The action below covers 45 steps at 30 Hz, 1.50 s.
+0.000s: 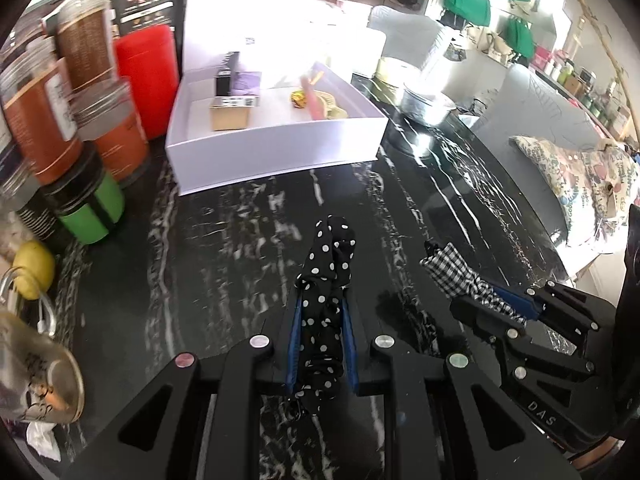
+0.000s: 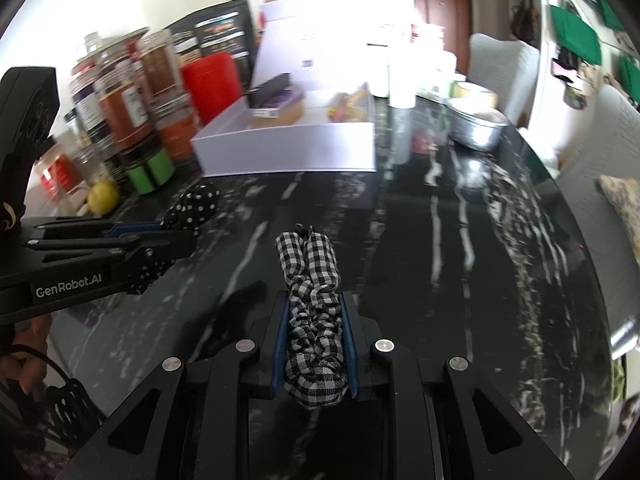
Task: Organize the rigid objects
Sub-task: 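Lift and carry both scrunchies toward the white box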
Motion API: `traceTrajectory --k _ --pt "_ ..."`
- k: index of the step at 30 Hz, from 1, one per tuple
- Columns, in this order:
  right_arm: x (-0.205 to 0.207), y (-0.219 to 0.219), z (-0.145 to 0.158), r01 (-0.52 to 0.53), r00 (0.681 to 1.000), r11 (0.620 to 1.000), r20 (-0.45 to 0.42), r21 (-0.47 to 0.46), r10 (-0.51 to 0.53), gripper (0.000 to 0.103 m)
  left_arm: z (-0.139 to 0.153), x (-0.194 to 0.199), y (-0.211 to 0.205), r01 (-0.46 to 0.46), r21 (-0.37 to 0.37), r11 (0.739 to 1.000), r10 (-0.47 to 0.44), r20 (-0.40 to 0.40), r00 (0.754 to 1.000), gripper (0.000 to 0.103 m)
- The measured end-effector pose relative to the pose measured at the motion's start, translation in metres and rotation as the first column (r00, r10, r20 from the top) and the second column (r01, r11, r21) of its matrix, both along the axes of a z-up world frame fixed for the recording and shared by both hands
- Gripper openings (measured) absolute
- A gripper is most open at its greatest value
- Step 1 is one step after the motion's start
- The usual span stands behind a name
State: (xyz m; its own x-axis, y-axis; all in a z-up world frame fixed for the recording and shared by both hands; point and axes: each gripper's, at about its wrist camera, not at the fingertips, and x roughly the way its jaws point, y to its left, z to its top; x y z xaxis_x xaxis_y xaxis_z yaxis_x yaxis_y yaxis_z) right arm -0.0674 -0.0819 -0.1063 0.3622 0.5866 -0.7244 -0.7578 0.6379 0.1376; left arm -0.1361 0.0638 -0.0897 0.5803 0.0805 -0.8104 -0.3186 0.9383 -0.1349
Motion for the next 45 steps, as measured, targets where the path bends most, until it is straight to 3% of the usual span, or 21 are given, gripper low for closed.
traceTrajectory --k 8,17,36,40,45 --pt "-0.017 0.016 -0.002 -0.070 0.998 0.998 -0.010 0.007 0.070 0.023 0.002 -0.017 0.014 -0.060 -0.001 0.998 0.060 0.013 0.998 0.018" --pt "-0.021 0.029 0.002 -0.099 0.995 0.995 -0.005 0.005 0.099 0.023 0.011 -0.011 0.022 -0.050 -0.001 0.999 0.050 0.027 0.998 0.018" --pt "0.022 0.064 0.044 -0.088 0.994 0.996 0.071 0.028 0.086 0.023 0.060 0.042 0.052 -0.025 0.033 0.999 0.021 0.121 0.992 0.018" --pt "0.035 0.068 0.056 -0.087 0.993 0.995 0.087 0.047 0.083 0.023 0.070 0.056 0.055 0.004 0.000 1.000 -0.004 0.138 0.990 0.018" --pt "0.048 0.073 0.069 -0.086 0.989 0.995 0.123 0.044 0.080 0.023 0.083 0.072 0.053 0.011 0.035 0.999 -0.017 0.166 0.986 0.018"
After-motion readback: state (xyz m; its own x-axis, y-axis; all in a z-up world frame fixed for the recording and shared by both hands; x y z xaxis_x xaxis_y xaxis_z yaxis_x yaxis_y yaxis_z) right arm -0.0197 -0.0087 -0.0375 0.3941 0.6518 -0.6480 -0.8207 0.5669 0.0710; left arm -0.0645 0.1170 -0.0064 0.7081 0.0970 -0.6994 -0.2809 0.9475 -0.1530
